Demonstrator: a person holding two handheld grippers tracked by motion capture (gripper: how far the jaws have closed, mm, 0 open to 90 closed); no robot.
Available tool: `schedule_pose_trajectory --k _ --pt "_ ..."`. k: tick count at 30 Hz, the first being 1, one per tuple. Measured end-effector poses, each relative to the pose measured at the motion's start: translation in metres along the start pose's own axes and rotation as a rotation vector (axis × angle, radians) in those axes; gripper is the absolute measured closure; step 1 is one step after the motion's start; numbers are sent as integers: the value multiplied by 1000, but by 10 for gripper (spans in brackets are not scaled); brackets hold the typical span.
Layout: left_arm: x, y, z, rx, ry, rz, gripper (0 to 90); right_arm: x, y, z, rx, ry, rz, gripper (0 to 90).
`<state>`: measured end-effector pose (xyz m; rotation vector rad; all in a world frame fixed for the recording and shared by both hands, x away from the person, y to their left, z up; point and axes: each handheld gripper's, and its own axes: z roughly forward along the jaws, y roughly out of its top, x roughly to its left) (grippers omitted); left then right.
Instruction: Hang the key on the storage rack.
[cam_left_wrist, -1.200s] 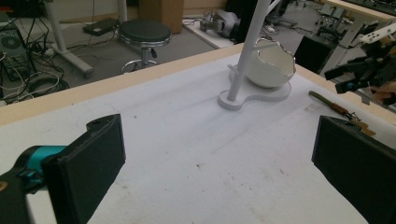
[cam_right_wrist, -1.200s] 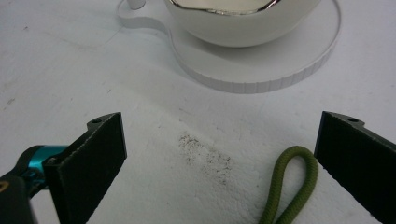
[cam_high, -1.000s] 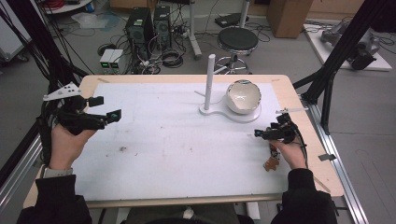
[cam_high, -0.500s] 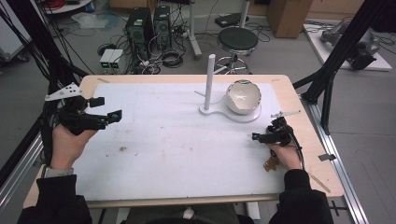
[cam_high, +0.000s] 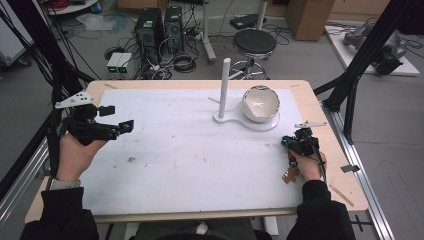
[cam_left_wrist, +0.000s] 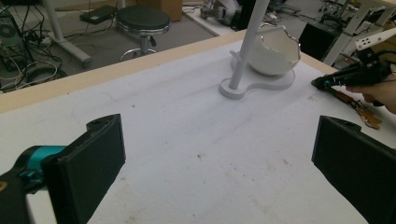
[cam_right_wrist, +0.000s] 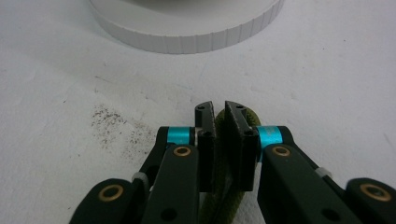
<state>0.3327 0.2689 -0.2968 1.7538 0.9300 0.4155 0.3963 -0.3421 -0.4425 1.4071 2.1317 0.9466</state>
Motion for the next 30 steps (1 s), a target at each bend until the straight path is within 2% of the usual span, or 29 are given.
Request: schedule_pose_trajectory --k 5,8,9,10,11,12,14,16,19,21,22,23,24,25,29,30 --pt "1 0 -1 -5 5 -7 32 0 1 -2 0 -2 -6 845" --pt "2 0 -2 -13 -3 -10 32 -1 7 -19 -114 17 19 851" --pt "2 0 -2 -13 -3 -10 32 -1 7 -19 -114 17 19 851" --pt "2 -1 -2 -16 -11 -7 32 3 14 -35 -192 10 8 852" --pt "1 -1 -2 -16 -11 6 32 4 18 -44 -224 -1 3 852" --pt "1 -1 -2 -16 -11 6 32 4 18 -44 -224 -1 3 852" --pt "2 0 -3 -19 -10 4 32 8 26 -63 -281 7 -14 853" --pt "2 0 -3 -24 -11 0 32 10 30 -72 -288 14 -39 853" --pt "3 0 -4 -27 -11 -5 32 10 36 -83 -311 33 -40 853" --pt "4 0 -5 -28 -12 -5 32 11 45 -102 -352 66 -42 853" --pt "4 0 -6 -28 -10 -9 32 11 45 -102 -352 66 -42 853" --pt "4 0 -6 -29 -9 -11 32 12 51 -115 -379 82 -47 853" --pt "4 0 -6 -29 -9 -11 32 12 51 -115 -379 82 -47 853" --pt "5 0 -6 -27 -9 -11 32 14 54 -126 -402 90 -54 853" --pt "3 0 -5 -20 -11 -11 32 18 59 -138 -444 112 -49 853" --pt "3 0 -5 -20 -11 -11 32 20 61 -139 -451 117 -60 853"
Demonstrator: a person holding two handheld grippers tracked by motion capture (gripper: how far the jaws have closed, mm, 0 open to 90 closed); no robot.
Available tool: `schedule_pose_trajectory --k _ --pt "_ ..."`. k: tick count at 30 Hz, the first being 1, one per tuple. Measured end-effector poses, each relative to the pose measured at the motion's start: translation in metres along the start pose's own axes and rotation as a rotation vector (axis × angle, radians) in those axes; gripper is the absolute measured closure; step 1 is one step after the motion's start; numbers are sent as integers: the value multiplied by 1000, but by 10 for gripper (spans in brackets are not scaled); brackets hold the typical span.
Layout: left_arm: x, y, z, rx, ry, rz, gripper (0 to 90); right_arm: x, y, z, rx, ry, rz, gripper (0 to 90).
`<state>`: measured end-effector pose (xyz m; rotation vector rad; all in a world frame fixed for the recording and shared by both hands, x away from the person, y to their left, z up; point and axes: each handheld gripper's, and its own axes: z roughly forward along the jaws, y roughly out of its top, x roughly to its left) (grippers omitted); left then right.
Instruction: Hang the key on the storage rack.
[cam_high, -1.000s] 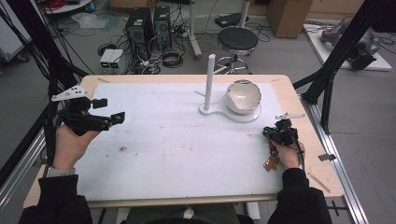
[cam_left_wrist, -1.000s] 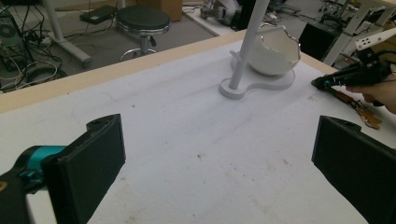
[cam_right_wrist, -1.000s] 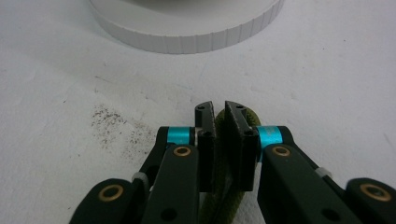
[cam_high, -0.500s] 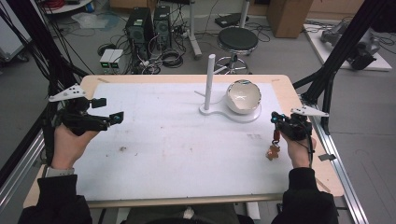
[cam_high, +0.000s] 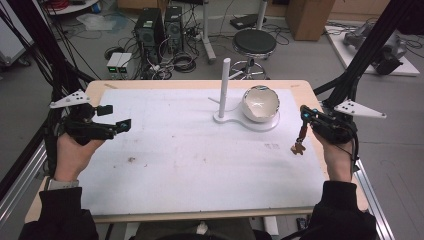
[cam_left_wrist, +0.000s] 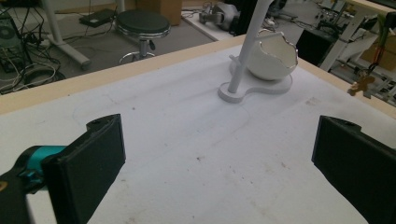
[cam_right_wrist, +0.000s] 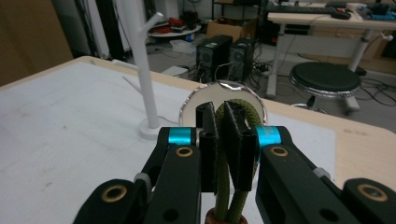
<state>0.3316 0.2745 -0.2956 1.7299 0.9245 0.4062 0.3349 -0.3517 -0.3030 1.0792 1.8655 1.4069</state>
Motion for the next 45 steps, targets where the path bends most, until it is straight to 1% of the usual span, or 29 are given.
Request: schedule_pose_trajectory --k 2,4,5,9,10,11,12,14,15,16,18,19,20,21,23,24,26,28,29,30,32,33,35,38,40,41,42,43,45 --pt "0 0 0 -2 1 -2 32 3 2 0 -4 4 0 853" --pt "0 0 -1 -6 1 0 32 8 5 3 -2 14 -20 853" --pt "0 0 -2 -8 3 -2 32 16 8 10 4 25 -43 852" --pt "0 0 -5 -14 4 -2 32 28 12 22 7 48 -61 853" --pt "0 0 -5 -16 6 -3 32 32 13 27 10 59 -68 853" --pt "-1 0 -5 -17 6 -4 32 40 18 40 14 82 -70 853" --pt "-1 0 -6 -16 4 -3 32 45 22 46 21 94 -76 853" --pt "-1 0 -7 -15 5 -2 32 56 29 61 32 115 -99 853" --pt "-1 0 -7 -16 6 -3 32 56 29 61 32 115 -99 853" --pt "-1 0 -7 -16 6 -3 32 67 36 74 39 139 -112 853" --pt "0 -1 -9 -17 8 -3 32 77 41 87 47 164 -125 852" --pt "0 -1 -10 -19 9 -4 32 77 41 87 47 164 -125 852" --pt "1 -2 -10 -19 10 -5 32 85 46 98 51 179 -135 852" --pt "2 -2 -11 -20 7 -12 32 85 46 98 51 179 -135 852" --pt "4 -5 -13 -29 -10 -34 32 93 50 112 41 205 -127 852" --pt "4 -6 -13 -28 -9 -37 32 93 50 112 41 205 -127 852" --pt "4 -8 -15 -17 0 -35 32 97 52 120 26 223 -102 852" --pt "3 -10 -17 -20 4 -41 32 105 51 134 55 227 -111 852" --pt "3 -10 -19 -20 -1 -42 32 105 51 134 55 227 -111 852" --pt "1 -9 -20 -26 -5 -43 32 108 49 141 62 232 -119 852" --pt "-5 -8 -23 -31 -3 -38 32 111 48 147 69 234 -124 852" --pt "-8 -7 -24 -26 3 -35 32 111 48 147 69 234 -124 852" --pt "-17 -5 -25 -20 -3 -8 32 110 48 153 69 245 -124 851" --pt "-19 -6 -23 -16 0 1 32 108 49 159 72 242 -124 851" --pt "-19 -8 -22 -1 8 -4 32 108 50 161 77 239 -125 851" --pt "-19 -10 -21 10 13 -5 32 110 51 167 88 232 -139 851" --pt "-19 -10 -20 16 18 -11 32 110 51 167 88 232 -139 851" --pt "-20 -10 -19 25 23 -11 32 113 52 171 99 233 -157 851" --pt "-24 -9 -18 27 12 -1 32 114 52 174 107 233 -167 850"
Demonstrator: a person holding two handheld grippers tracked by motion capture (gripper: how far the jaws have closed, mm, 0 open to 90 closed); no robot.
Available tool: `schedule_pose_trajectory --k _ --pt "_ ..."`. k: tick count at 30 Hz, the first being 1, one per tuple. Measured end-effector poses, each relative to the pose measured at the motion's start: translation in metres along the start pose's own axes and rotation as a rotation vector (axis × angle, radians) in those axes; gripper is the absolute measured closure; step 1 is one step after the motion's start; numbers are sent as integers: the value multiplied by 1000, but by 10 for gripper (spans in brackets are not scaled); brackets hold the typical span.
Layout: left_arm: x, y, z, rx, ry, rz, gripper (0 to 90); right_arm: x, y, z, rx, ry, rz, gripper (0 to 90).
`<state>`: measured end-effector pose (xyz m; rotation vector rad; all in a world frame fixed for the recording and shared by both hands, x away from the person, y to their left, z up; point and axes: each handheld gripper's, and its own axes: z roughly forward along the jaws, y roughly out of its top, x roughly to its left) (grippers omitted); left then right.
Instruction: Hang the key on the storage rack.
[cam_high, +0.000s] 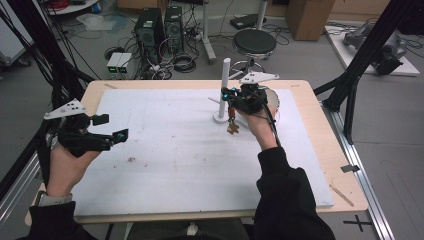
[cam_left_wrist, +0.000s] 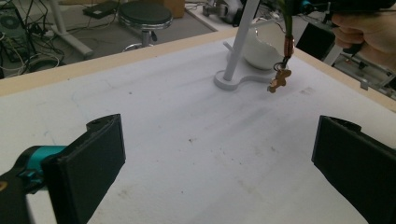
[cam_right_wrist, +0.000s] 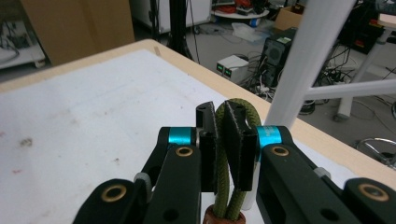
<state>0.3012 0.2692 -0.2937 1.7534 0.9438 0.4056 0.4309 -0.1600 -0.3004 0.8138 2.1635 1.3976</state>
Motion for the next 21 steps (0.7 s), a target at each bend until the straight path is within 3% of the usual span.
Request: schedule_pose_trajectory --k 5,10,21 --pt "-9 4 2 -3 -21 33 32 -6 -2 11 35 -27 8 850" --pt "-9 3 2 -3 -5 46 32 -9 -3 14 36 -31 9 850" --pt "-2 -2 5 11 -1 23 32 -8 -3 15 37 -19 5 847"
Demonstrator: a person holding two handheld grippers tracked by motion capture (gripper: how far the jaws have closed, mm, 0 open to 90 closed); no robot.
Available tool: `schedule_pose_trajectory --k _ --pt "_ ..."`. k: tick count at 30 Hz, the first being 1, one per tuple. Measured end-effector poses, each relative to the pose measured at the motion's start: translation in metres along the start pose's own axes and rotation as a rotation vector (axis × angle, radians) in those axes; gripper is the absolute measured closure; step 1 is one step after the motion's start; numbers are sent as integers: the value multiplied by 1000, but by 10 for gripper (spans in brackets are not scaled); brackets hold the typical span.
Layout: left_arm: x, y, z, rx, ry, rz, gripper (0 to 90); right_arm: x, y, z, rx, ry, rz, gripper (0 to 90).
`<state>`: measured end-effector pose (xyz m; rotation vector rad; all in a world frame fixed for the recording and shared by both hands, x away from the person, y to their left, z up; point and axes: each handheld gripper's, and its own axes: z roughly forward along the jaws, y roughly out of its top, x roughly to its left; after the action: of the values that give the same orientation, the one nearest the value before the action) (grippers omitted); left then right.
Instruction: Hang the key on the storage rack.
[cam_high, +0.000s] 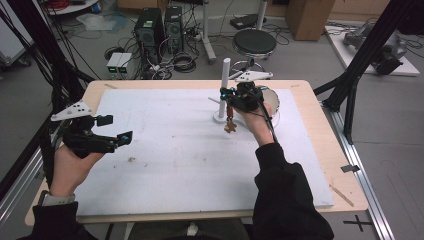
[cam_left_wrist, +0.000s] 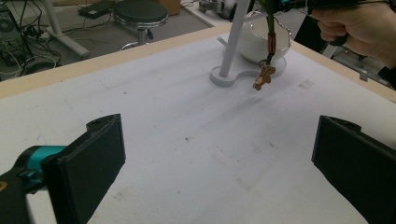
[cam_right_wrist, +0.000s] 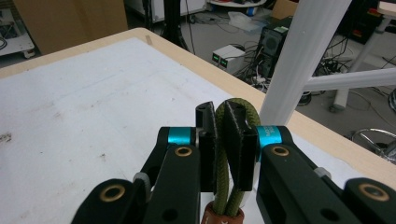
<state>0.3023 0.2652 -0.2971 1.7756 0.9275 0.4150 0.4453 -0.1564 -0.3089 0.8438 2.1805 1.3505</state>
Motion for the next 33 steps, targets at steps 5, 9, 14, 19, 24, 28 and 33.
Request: schedule_pose_trajectory --k 5,9,14,19,24,28,33 --pt "2 -1 -1 -2 1 -7 32 -1 -1 1 3 4 -1 843" --pt "3 -2 -1 1 3 -10 32 -2 -1 1 -2 12 10 836" --pt "4 -3 1 9 6 -15 32 -4 0 -5 -42 40 36 620" --pt "5 0 3 2 1 -10 32 -4 2 -16 -72 32 72 350" --pt "4 7 4 -27 -3 1 32 -1 3 -44 -53 74 49 111" --pt "3 14 3 -63 -11 11 32 -1 1 -64 -59 86 28 112" --pt "4 19 4 -88 -28 12 32 -9 -7 -101 -58 121 27 111"
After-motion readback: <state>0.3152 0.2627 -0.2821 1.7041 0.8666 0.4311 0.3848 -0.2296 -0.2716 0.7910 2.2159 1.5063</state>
